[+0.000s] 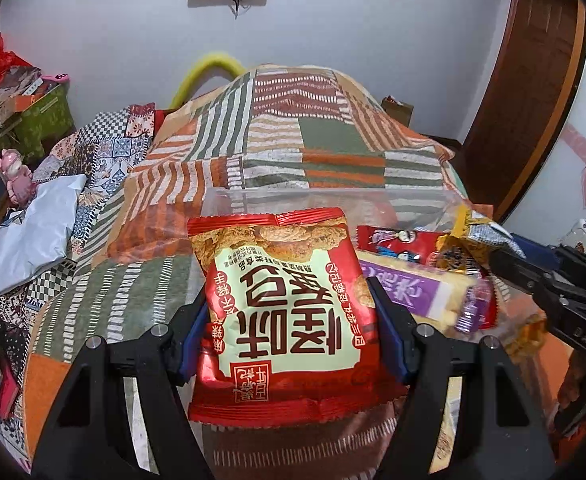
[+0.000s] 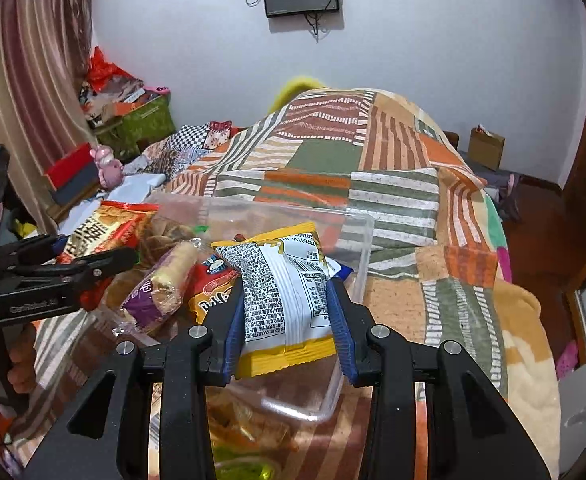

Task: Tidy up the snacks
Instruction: 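Drop the white-yellow bag into the box with the right tool while the left drops the red bag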

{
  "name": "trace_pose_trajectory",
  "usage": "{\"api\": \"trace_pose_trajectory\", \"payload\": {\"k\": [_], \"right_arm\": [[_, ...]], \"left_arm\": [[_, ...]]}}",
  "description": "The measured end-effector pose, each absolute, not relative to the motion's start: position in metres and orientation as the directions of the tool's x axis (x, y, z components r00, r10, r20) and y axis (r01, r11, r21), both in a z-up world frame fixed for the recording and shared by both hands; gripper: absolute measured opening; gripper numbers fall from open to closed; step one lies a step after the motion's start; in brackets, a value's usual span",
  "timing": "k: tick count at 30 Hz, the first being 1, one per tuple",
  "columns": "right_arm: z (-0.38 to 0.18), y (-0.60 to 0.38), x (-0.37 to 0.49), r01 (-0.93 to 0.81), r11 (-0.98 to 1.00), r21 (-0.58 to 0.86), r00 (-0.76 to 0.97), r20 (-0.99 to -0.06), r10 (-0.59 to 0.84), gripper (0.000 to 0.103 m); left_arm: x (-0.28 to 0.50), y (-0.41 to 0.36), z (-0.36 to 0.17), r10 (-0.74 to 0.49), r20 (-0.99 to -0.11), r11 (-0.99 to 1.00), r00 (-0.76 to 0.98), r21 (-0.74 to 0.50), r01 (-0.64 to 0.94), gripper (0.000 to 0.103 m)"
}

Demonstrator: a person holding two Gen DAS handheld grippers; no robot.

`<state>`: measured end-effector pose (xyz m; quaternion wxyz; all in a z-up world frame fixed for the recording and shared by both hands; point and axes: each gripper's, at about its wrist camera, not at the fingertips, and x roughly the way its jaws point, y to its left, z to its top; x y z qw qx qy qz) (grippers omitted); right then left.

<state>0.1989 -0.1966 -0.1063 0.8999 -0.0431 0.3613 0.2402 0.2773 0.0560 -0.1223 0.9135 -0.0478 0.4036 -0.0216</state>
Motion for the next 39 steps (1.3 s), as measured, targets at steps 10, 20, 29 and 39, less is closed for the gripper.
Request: {"api": "trace_pose_trajectory", "payload": {"k": [10,20,29,39], "right_arm": [[-0.117,-0.180,0.207,-0.500,0.860,0.104,0.566,-0.713,0.415,0.038],[-0.097,-0.193,0.189,-0.479,0.874,0.088,0.610,-0.682,0.403,0.059],[-0.075,-0.208,0.155,-0.489,0.869,0.076,0.649,-0.634,0.421,0.066],[-0.086,-0.233,0.110,-0.484,0.869,0.105,0.637,-0.638,0.432,0.070]], "left_arm": [[0.285,0.049,-0.130,-0.052,-0.744,0.998,0.666,-0.065,0.004,0.070],[0.261,0.043,-0.111,-0.086,-0.734,0.996,0.674,-0.090,0.028,0.071],[0.215,0.033,-0.086,-0.089,-0.705,0.996,0.703,-0.081,0.045,0.082],[0.153,-0.002,-0.108,-0.041,-0.745,0.996,0.666,0.025,0.090,0.092]]}}
